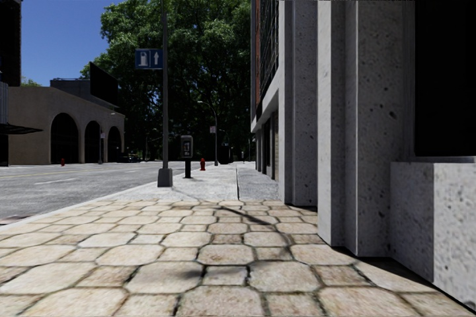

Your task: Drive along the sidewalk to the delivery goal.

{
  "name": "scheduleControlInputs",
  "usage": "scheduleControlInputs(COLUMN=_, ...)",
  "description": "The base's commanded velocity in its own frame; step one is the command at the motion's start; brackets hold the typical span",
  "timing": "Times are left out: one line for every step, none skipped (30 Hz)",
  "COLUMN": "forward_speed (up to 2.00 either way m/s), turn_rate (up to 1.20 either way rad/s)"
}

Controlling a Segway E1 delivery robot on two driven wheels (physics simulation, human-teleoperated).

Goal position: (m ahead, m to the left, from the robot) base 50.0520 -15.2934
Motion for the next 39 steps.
scheduleControlInputs(forward_speed=2.00, turn_rate=0.00)
scheduleControlInputs(forward_speed=2.00, turn_rate=0.00)
scheduleControlInputs(forward_speed=2.00, turn_rate=0.00)
scheduleControlInputs(forward_speed=2.00, turn_rate=0.00)
scheduleControlInputs(forward_speed=2.00, turn_rate=0.00)
scheduleControlInputs(forward_speed=2.00, turn_rate=0.00)
scheduleControlInputs(forward_speed=2.00, turn_rate=0.00)
scheduleControlInputs(forward_speed=2.00, turn_rate=0.00)
scheduleControlInputs(forward_speed=2.00, turn_rate=0.00)
scheduleControlInputs(forward_speed=2.00, turn_rate=0.00)
scheduleControlInputs(forward_speed=2.00, turn_rate=0.00)
scheduleControlInputs(forward_speed=2.00, turn_rate=0.00)
scheduleControlInputs(forward_speed=2.00, turn_rate=0.00)
scheduleControlInputs(forward_speed=2.00, turn_rate=0.00)
scheduleControlInputs(forward_speed=2.00, turn_rate=0.00)
scheduleControlInputs(forward_speed=2.00, turn_rate=0.00)
scheduleControlInputs(forward_speed=2.00, turn_rate=0.00)
scheduleControlInputs(forward_speed=2.00, turn_rate=0.00)
scheduleControlInputs(forward_speed=2.00, turn_rate=0.00)
scheduleControlInputs(forward_speed=2.00, turn_rate=0.00)
scheduleControlInputs(forward_speed=2.00, turn_rate=0.00)
scheduleControlInputs(forward_speed=2.00, turn_rate=0.00)
scheduleControlInputs(forward_speed=2.00, turn_rate=0.00)
scheduleControlInputs(forward_speed=2.00, turn_rate=0.00)
scheduleControlInputs(forward_speed=2.00, turn_rate=0.00)
scheduleControlInputs(forward_speed=2.00, turn_rate=0.00)
scheduleControlInputs(forward_speed=2.00, turn_rate=0.00)
scheduleControlInputs(forward_speed=2.00, turn_rate=0.00)
scheduleControlInputs(forward_speed=2.00, turn_rate=0.00)
scheduleControlInputs(forward_speed=2.00, turn_rate=0.00)
scheduleControlInputs(forward_speed=2.00, turn_rate=0.00)
scheduleControlInputs(forward_speed=2.00, turn_rate=0.00)
scheduleControlInputs(forward_speed=2.00, turn_rate=0.00)
scheduleControlInputs(forward_speed=2.00, turn_rate=0.00)
scheduleControlInputs(forward_speed=2.00, turn_rate=0.00)
scheduleControlInputs(forward_speed=2.00, turn_rate=0.00)
scheduleControlInputs(forward_speed=2.00, turn_rate=0.00)
scheduleControlInputs(forward_speed=2.00, turn_rate=0.00)
scheduleControlInputs(forward_speed=2.00, turn_rate=0.00)
